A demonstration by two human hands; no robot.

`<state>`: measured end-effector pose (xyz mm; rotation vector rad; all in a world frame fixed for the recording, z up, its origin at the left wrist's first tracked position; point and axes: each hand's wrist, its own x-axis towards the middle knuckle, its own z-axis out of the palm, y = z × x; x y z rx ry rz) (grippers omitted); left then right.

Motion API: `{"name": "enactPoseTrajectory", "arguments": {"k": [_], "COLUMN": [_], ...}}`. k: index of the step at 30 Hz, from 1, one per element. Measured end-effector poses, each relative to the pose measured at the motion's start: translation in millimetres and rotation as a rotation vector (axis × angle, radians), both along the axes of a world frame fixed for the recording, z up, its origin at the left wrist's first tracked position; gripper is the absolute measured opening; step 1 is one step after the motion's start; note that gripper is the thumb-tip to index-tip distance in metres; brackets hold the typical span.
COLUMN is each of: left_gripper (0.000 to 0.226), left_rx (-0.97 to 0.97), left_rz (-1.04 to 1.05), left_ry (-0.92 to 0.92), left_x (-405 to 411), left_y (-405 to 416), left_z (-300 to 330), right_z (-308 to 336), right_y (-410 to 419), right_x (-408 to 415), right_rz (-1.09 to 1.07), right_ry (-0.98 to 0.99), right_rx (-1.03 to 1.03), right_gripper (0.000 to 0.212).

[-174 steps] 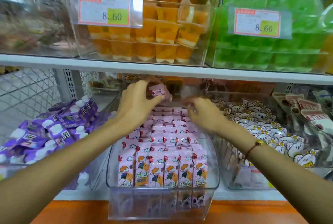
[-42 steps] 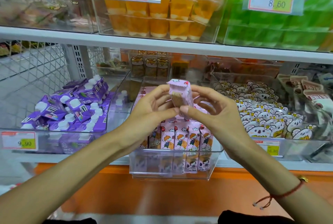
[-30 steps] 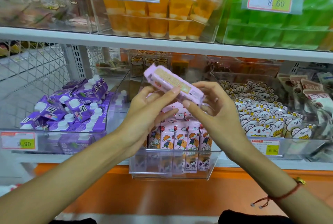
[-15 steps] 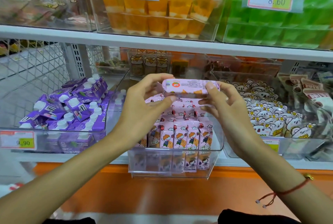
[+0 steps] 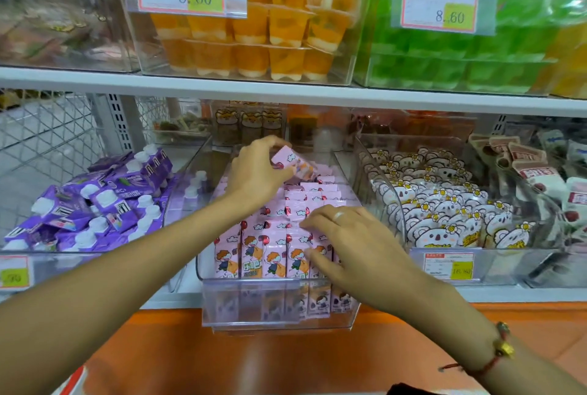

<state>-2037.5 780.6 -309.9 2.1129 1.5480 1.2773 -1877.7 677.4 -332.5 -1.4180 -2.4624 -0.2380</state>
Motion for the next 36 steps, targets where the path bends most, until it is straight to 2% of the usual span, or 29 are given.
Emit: {"name": "enactPoseTrajectory", "arguments": {"k": [6,11,16,22,26,29,32,36], "left_gripper": [0.044,0.052,0.034,0.027,0.028,0.03,0.024,0.016], "left_rx": [0.016,-0.116,-0.126,-0.307,-0.326,-0.256,-0.245,-0.261], "left_rz": [-0.078,-0.179,-0.109,-0.171,-0.24,-0.229,-0.267,-0.227], "left_ry": [0.28,0.502,0.261,0.523,0.561,0.561,0.581,0.54], "left_x": [3,13,29,29,22,19,22,27], "left_y": [10,29,46,53,50,47,44,44], "left_z": [15,31,21,-10,-1,5,2,-2], "right_z": [0,0,1,0,-1,2,11,15], "right_y": [1,1,2,2,3,1,-1,0], "right_x": [2,3,3,4,5,7,11,24], "right_rz": [0.008,0.024,0.033,0.047,0.06,0.088,0.104,-0.097], "right_ry": [-0.001,-0.007,-0.001,0.007,0.027,0.052,0.219,0.366], "right_rx": [-0.019,-0.029,-0.027,-0.008,-0.001,-0.026,-0.049,0.132], "right_gripper": [0.044,0.044,0.043,0.043,0.043,0.041,0.034,0.031]}}
